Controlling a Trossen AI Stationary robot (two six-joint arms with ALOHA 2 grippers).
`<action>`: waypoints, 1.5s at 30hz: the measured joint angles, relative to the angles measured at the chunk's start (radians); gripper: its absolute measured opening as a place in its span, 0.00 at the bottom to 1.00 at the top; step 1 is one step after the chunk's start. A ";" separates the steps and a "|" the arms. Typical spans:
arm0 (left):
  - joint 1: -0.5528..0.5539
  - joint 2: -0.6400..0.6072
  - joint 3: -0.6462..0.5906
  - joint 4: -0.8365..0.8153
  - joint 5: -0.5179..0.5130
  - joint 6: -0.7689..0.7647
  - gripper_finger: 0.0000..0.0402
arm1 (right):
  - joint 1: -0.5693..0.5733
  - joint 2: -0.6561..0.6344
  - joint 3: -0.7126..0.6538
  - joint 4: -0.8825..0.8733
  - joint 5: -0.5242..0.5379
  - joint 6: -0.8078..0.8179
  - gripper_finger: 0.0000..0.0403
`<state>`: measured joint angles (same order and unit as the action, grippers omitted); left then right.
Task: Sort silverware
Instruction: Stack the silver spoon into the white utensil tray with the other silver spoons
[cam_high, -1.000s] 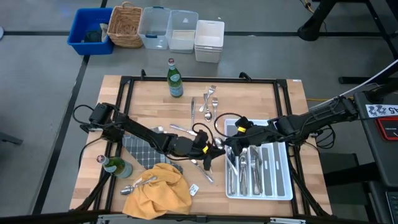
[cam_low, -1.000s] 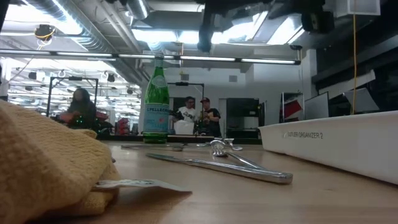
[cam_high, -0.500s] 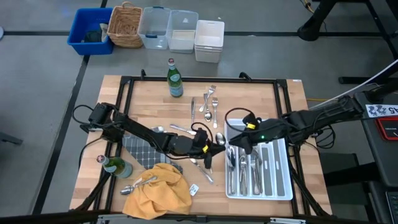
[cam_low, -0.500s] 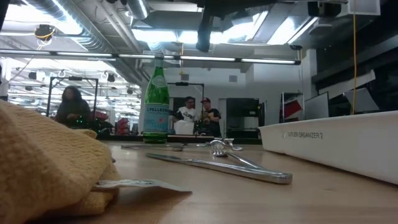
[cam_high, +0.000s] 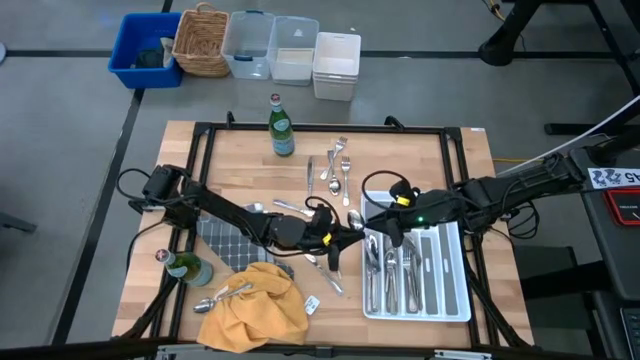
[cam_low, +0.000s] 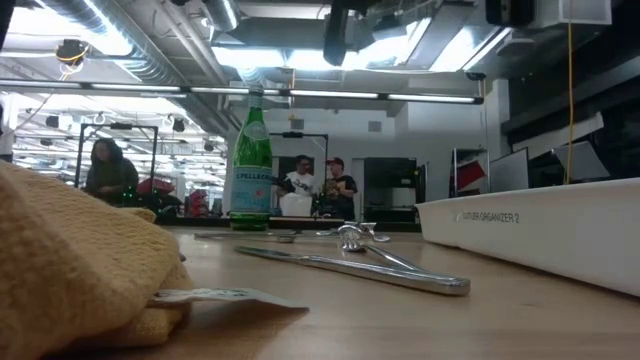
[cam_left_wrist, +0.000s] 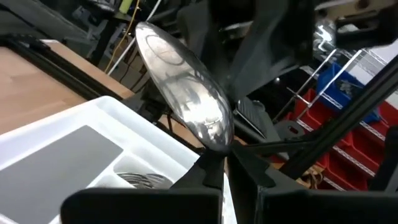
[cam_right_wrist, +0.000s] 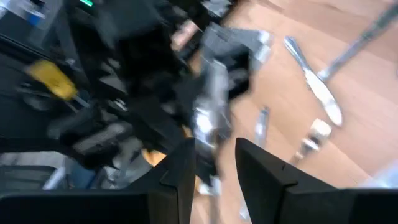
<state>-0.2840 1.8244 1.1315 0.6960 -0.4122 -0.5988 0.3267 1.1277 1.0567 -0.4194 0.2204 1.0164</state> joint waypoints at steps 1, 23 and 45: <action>0.002 0.000 0.000 0.001 0.000 0.000 0.01 | 0.000 0.002 0.000 0.028 0.001 -0.008 0.29; 0.003 -0.001 0.000 0.005 -0.001 0.005 0.01 | 0.000 0.030 0.000 0.077 0.084 -0.017 0.29; -0.005 -0.001 -0.001 0.045 0.001 0.090 0.01 | 0.000 0.095 -0.001 0.220 0.041 -0.027 0.26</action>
<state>-0.2886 1.8233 1.1309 0.7410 -0.4110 -0.5084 0.3267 1.2224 1.0561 -0.1989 0.2615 0.9897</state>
